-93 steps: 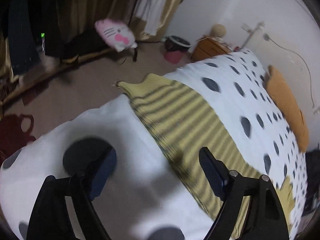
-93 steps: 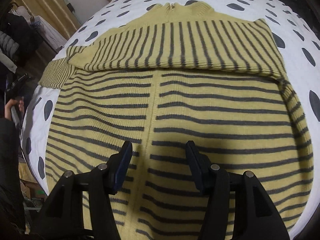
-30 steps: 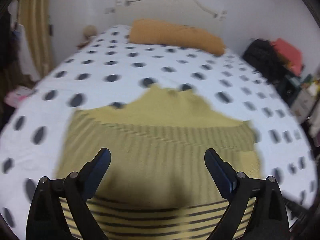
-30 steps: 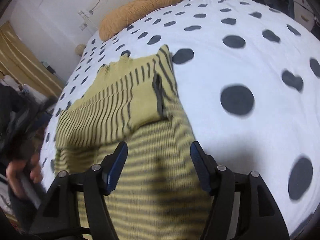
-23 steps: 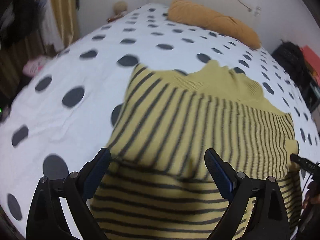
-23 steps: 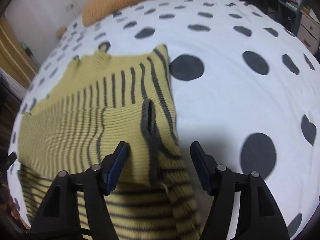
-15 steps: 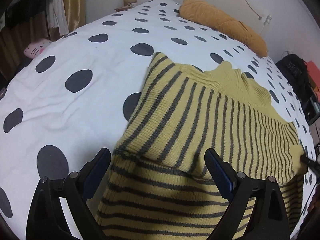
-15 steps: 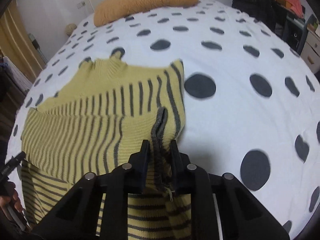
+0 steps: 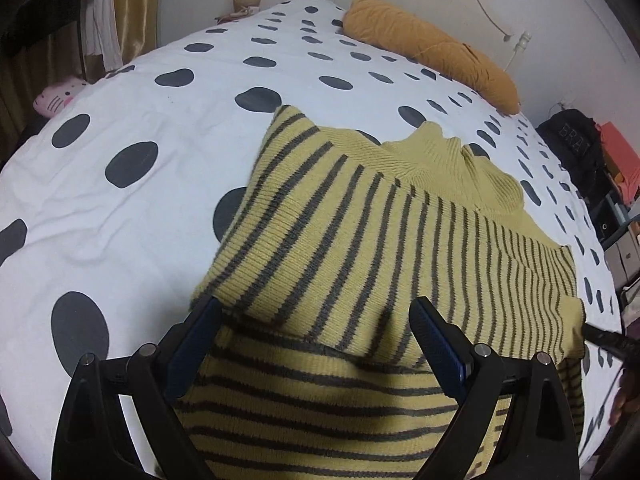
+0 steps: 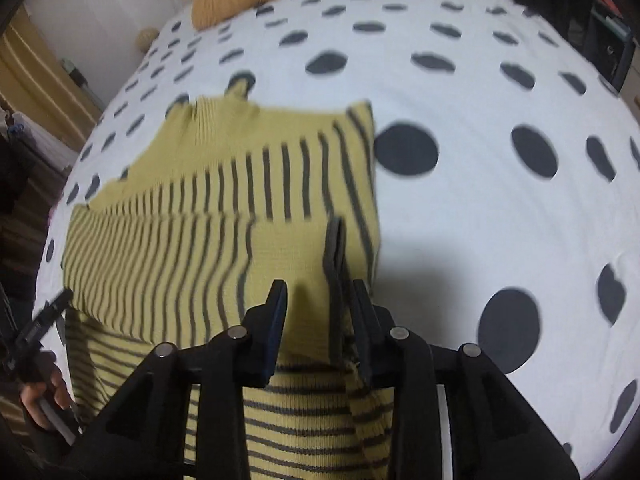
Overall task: Fold large clothes
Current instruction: 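Grasp the opposite side edge of the cardigan with the right tool, then fold that side edge toward the zip and open the right tool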
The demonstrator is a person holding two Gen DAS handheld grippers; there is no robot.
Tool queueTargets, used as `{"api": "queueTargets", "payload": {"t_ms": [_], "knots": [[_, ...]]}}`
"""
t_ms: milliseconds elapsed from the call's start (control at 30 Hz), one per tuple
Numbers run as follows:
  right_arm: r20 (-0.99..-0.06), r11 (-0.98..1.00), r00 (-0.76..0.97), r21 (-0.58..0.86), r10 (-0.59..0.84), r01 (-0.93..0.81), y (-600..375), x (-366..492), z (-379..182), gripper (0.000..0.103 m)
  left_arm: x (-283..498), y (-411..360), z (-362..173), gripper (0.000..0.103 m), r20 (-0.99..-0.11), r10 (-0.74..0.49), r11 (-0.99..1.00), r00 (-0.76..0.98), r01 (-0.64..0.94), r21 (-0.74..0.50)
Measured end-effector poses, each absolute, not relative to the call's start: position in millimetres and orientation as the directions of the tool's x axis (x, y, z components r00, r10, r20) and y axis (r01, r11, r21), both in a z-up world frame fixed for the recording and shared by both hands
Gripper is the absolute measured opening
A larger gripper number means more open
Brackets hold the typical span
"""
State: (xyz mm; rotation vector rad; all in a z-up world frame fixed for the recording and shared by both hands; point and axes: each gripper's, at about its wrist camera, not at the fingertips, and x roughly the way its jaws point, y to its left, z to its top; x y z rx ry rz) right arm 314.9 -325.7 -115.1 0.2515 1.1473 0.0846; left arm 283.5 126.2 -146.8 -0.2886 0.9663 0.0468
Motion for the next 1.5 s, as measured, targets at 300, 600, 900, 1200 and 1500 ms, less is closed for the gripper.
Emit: {"api": "queueTargets", "payload": {"t_ms": [300, 600, 900, 1200, 1500], "knots": [[-0.836, 0.934, 0.434, 0.353, 0.336, -0.042, -306, 316, -110, 0.009, 283, 114, -149, 0.095, -0.834, -0.103, 0.97, 0.542, -0.132, -0.206], [-0.708, 0.965, 0.677, 0.26, 0.202, -0.015, -323, 343, -24, 0.008, 281, 124, -138, 0.095, -0.806, -0.109, 0.961, 0.582, -0.147, -0.236], [-0.877, 0.977, 0.462, 0.194, 0.133, 0.087, -333, 373, -149, 0.013, 309, 135, -182, 0.096, -0.835, 0.106, 0.975, 0.539, -0.22, -0.018], [-0.761, 0.942, 0.612, 0.327, 0.214, 0.077, -350, 320, -89, 0.021, 287, 170, -119, 0.094, -0.739, 0.025, 0.941, 0.673, -0.265, -0.21], [-0.775, 0.899, 0.521, 0.437, 0.357, 0.034, -269, 367, -127, 0.022, 375, 91, -168, 0.071, -0.838, -0.082, 0.988, 0.539, -0.069, -0.141]]}}
